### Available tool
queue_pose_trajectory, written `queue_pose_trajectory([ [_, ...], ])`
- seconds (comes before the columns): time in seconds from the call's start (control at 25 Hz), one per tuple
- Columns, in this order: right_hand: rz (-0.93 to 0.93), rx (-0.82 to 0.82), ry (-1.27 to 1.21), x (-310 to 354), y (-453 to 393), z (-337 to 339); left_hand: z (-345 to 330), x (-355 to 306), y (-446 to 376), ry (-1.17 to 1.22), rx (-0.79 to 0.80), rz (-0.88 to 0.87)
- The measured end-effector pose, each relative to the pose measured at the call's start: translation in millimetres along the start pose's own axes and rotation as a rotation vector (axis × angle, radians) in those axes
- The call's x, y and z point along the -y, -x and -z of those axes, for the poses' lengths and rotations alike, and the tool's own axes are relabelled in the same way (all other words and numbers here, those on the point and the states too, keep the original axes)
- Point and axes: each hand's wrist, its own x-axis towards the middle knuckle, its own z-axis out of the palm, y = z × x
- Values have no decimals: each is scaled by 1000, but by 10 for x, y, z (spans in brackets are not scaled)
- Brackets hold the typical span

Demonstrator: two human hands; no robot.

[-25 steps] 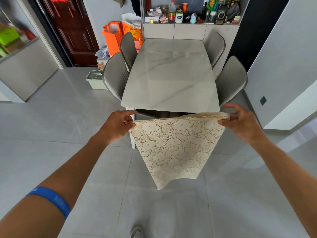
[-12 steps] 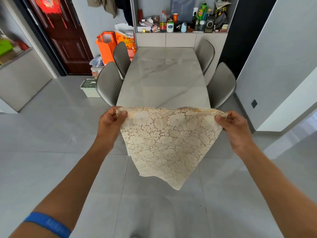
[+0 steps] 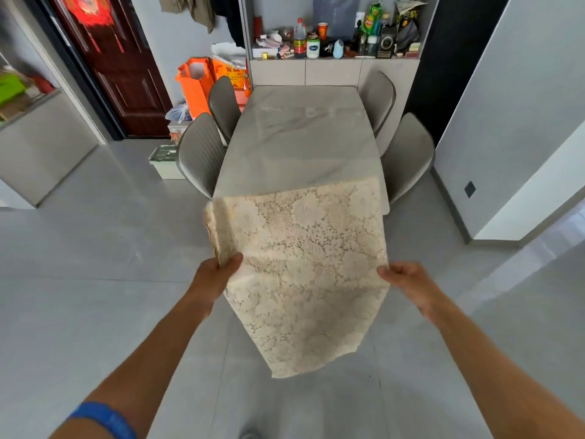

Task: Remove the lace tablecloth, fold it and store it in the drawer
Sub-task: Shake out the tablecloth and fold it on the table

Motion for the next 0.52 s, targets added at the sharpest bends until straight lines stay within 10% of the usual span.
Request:
queue_pose_trajectory([
  [0.36, -43, -407, -191, 186, -157, -55, -79, 218, 52, 20, 44, 123],
  [0.52, 150, -21, 115, 210, -150, 97, -68, -105, -90, -455, 150, -206],
])
